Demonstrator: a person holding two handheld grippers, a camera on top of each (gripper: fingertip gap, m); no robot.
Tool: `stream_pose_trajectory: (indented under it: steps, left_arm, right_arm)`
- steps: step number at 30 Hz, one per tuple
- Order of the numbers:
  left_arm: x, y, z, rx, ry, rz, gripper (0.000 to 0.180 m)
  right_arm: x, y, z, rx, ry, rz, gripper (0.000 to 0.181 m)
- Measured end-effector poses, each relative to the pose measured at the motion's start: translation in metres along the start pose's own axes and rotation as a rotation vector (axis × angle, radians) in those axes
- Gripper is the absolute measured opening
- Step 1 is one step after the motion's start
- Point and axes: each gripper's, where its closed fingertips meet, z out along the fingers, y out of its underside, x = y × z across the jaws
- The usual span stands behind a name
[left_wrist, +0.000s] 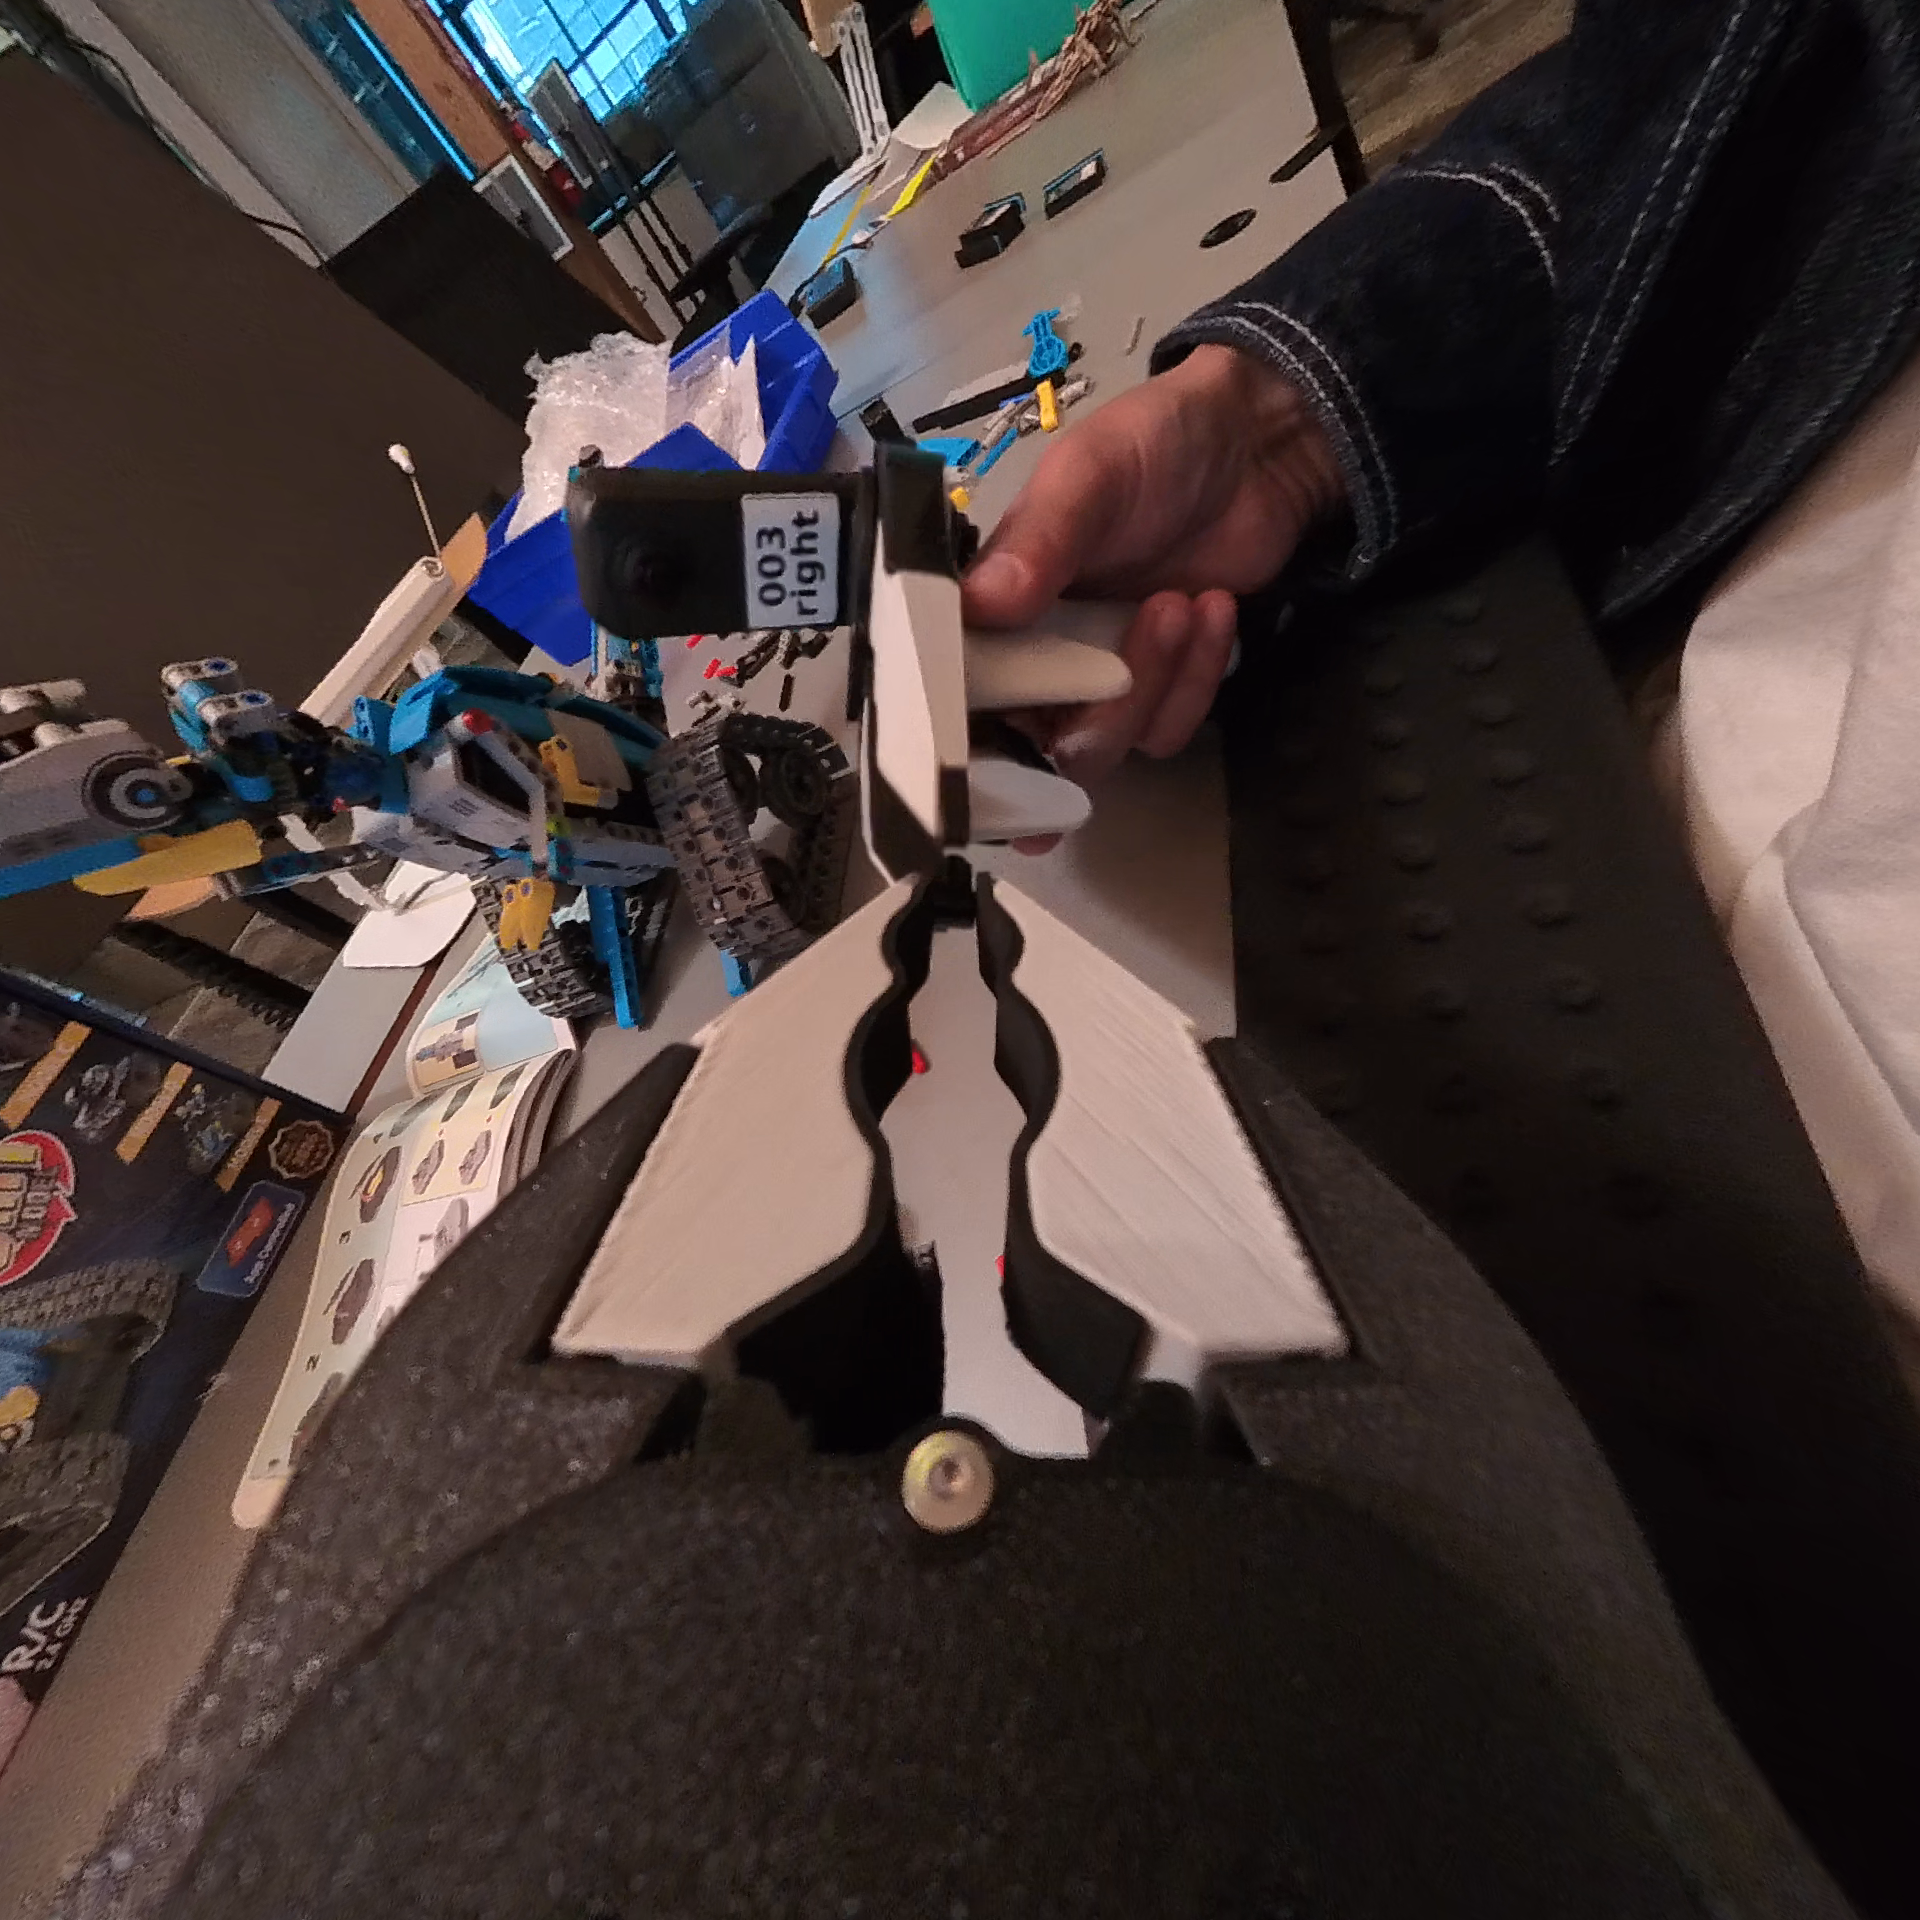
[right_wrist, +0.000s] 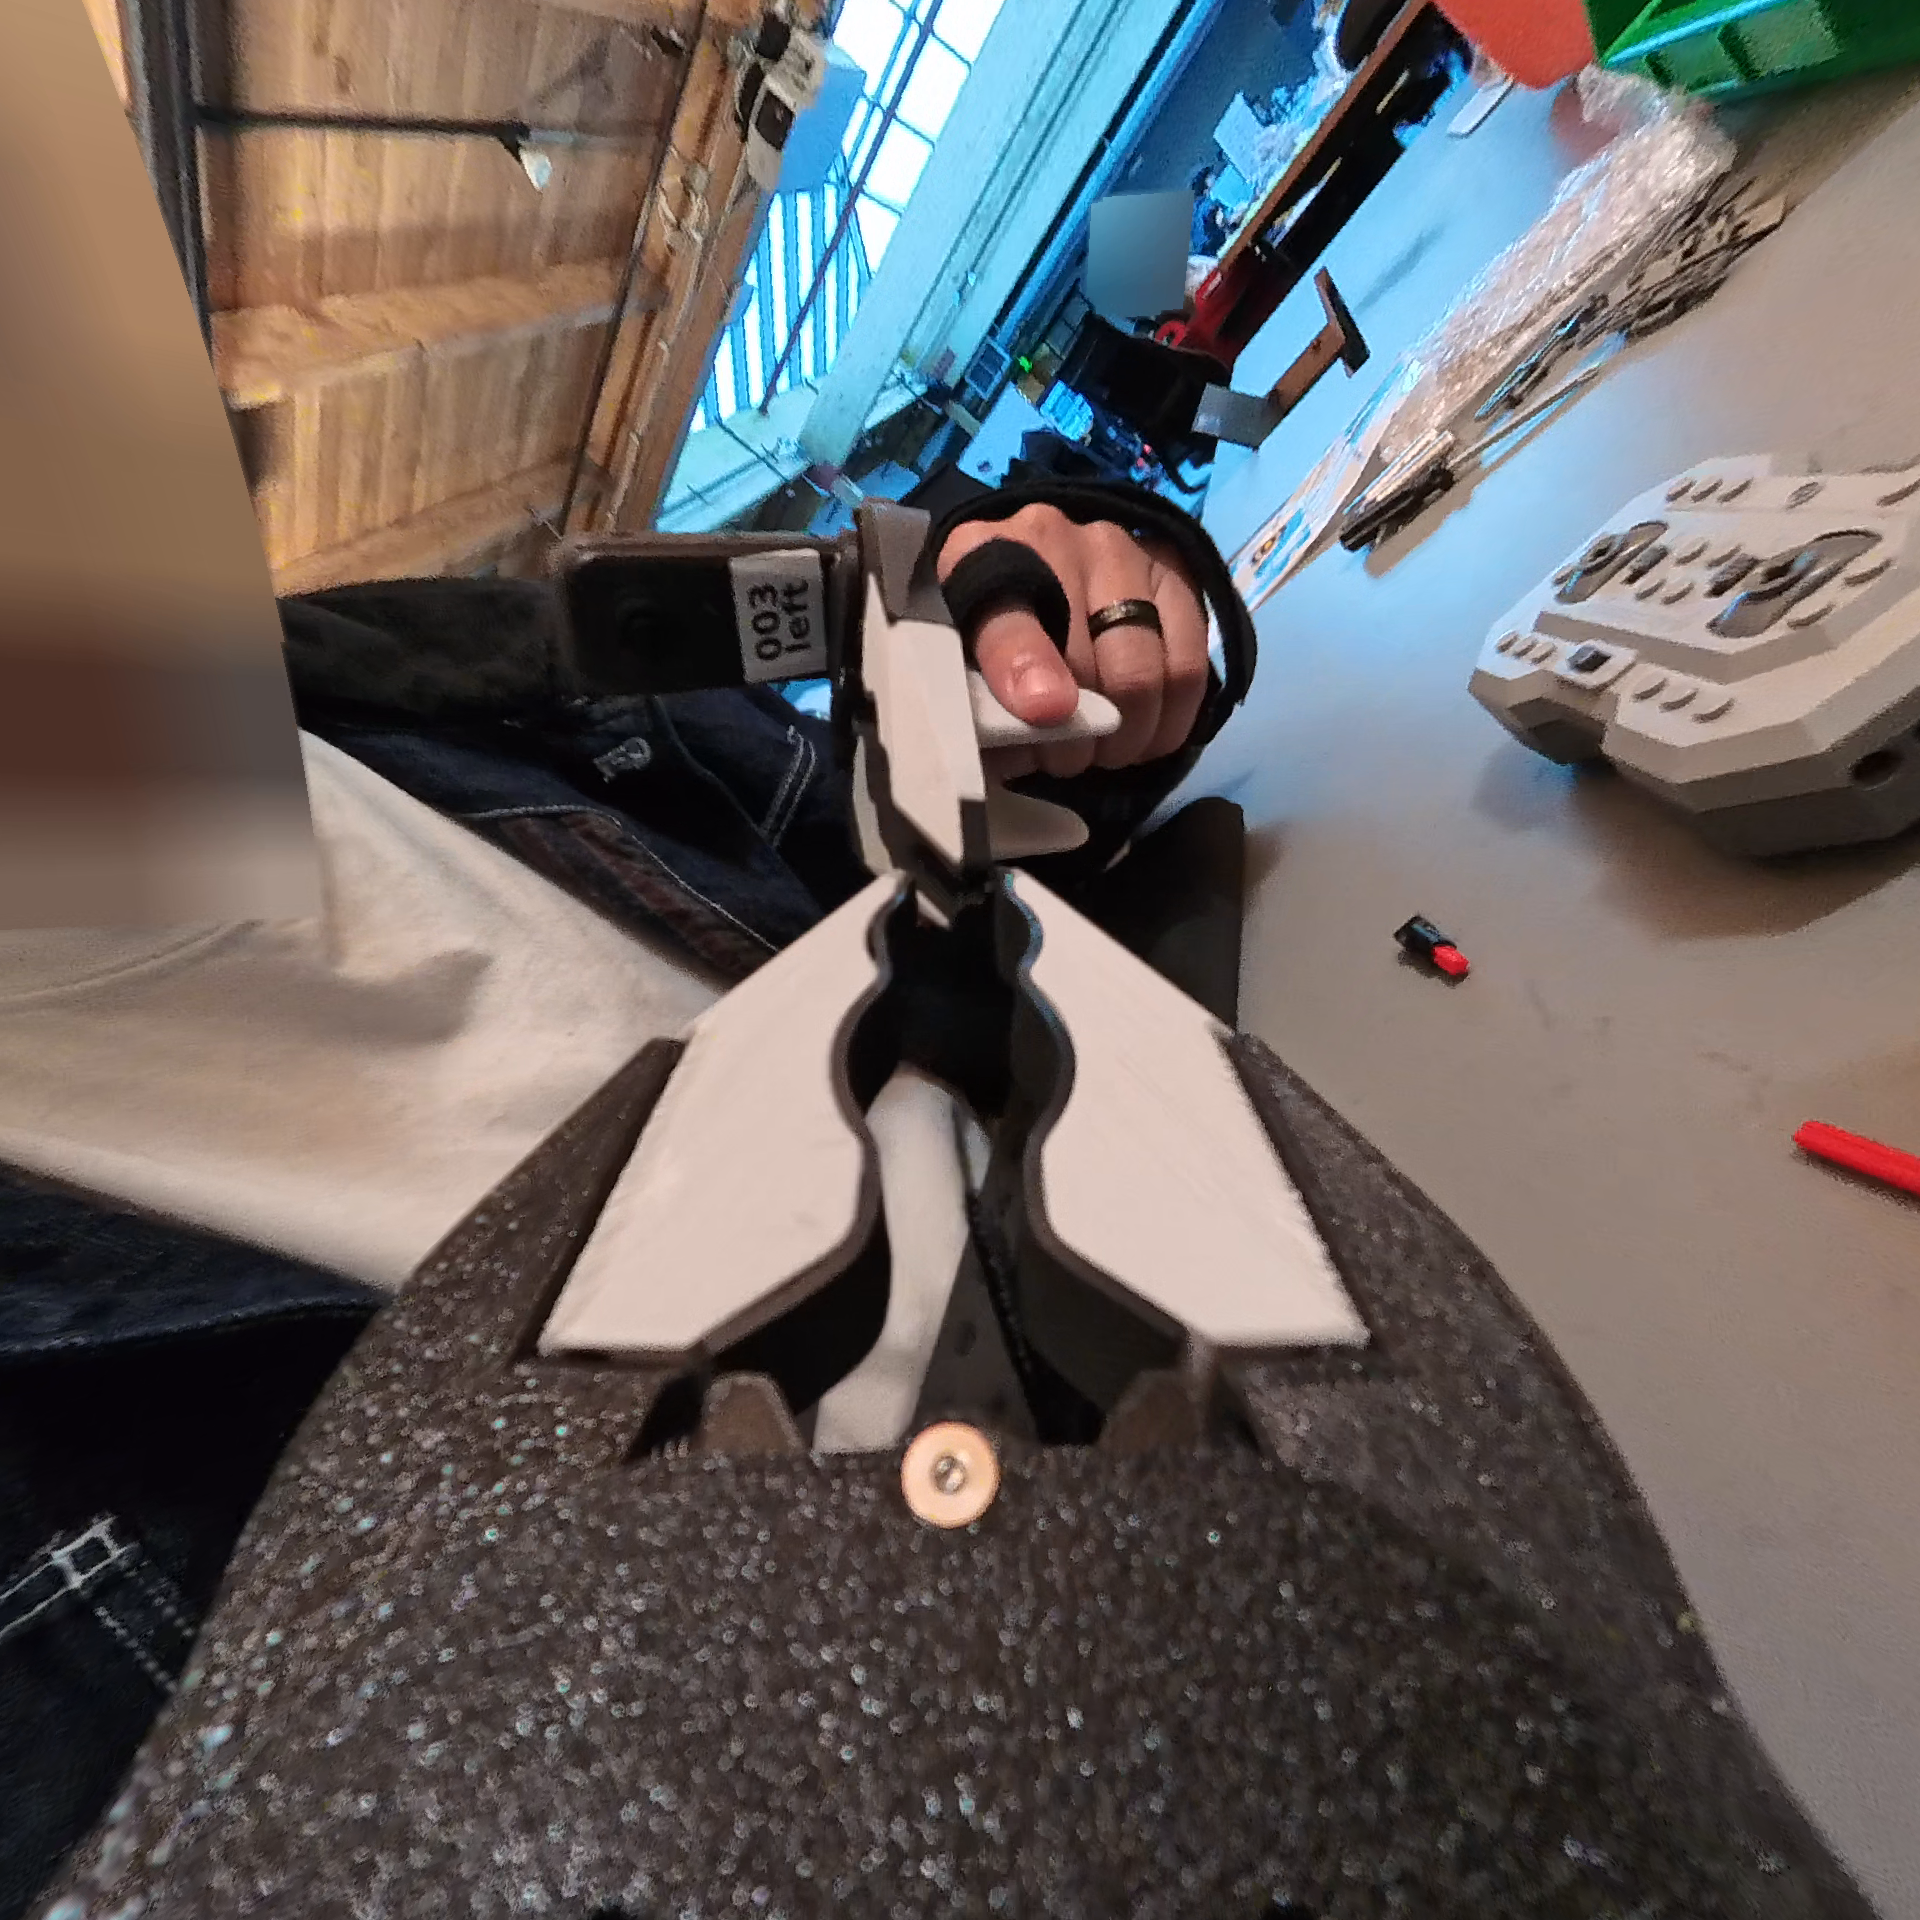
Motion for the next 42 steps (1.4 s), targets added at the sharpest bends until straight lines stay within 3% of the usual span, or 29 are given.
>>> stream_pose_trajectory:
  steps: [16,20,23,29,32,34,37,42]
  left_arm:
    - [0.0,0.002,0.002,0.013,-0.049,-0.006,0.013]
    - [0.001,-0.002,0.002,0.034,-0.057,0.019,0.006]
    - [-0.002,0.001,0.004,0.024,-0.09,0.034,0.012]
    - [-0.005,0.017,0.01,-0.083,-0.108,0.062,0.006]
    - [-0.018,0.031,0.008,-0.135,-0.177,0.039,0.005]
    - [-0.027,0.04,0.005,-0.129,-0.209,-0.048,0.005]
    - [-0.029,0.054,0.007,-0.1,-0.212,-0.189,0.005]
    - [-0.051,0.073,-0.004,-0.101,-0.321,-0.202,0.006]
  right_arm:
    - [-0.005,0.003,0.0,-0.01,-0.035,0.009,0.005]
    - [-0.004,0.003,0.002,-0.014,-0.038,0.021,0.005]
    - [0.003,0.004,0.0,-0.021,0.006,0.022,0.005]
    - [0.019,0.002,-0.003,-0.018,0.119,-0.006,0.005]
    - [0.035,-0.009,-0.02,-0.039,0.344,-0.201,0.006]
    - [0.058,-0.014,-0.043,-0.19,0.619,-0.488,0.012]
    - [0.079,-0.009,-0.062,-0.577,0.873,-0.847,0.018]
    - [0.104,0.0,-0.064,-1.036,0.859,-0.942,0.025]
